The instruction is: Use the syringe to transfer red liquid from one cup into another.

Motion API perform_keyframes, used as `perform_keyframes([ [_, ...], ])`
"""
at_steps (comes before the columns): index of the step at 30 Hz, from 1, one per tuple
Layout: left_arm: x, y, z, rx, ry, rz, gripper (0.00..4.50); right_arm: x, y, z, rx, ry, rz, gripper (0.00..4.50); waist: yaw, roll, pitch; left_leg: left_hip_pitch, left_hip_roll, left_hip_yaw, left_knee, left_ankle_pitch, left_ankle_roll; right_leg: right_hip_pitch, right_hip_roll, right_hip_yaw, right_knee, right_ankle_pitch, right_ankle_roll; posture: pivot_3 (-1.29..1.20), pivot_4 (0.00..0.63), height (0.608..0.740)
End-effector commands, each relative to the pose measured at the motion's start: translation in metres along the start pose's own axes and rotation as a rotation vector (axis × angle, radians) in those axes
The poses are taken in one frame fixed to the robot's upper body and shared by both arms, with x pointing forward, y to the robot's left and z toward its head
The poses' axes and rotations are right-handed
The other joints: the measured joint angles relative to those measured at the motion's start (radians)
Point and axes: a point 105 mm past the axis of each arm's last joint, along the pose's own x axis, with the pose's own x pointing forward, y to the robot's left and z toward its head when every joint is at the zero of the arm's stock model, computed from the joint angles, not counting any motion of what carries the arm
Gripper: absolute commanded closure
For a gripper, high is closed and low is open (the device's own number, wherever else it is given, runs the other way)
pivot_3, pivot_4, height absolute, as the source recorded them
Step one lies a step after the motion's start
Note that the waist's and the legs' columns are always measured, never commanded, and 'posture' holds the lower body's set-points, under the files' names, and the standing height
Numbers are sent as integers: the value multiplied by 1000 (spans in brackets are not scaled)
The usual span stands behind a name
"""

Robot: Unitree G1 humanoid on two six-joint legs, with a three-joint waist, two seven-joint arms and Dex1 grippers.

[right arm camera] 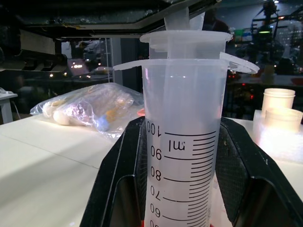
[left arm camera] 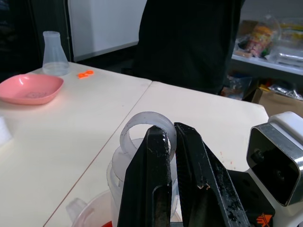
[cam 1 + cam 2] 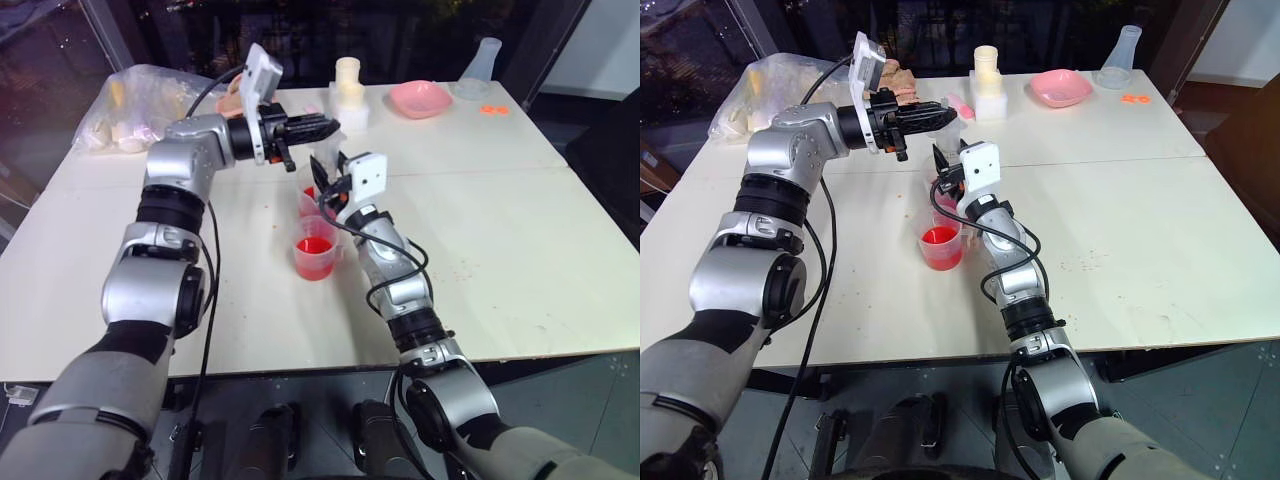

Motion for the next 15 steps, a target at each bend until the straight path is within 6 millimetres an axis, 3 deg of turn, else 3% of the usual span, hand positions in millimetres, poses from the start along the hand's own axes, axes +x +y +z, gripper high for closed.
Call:
perform_keyframes([
  [1,11,-17,62,135,-156,-66,4477,2,28,-10,22,44,86,3141,0,0,0,0,0,0,0,0,0,0,0,0,0,0,0,0,150,740],
  [15,12,-21,70,157,-169,-78,4477,-4,29,-21,34,77,83,3141,1,0,0,0,0,0,0,0,0,0,0,0,0,0,0,0,150,740],
])
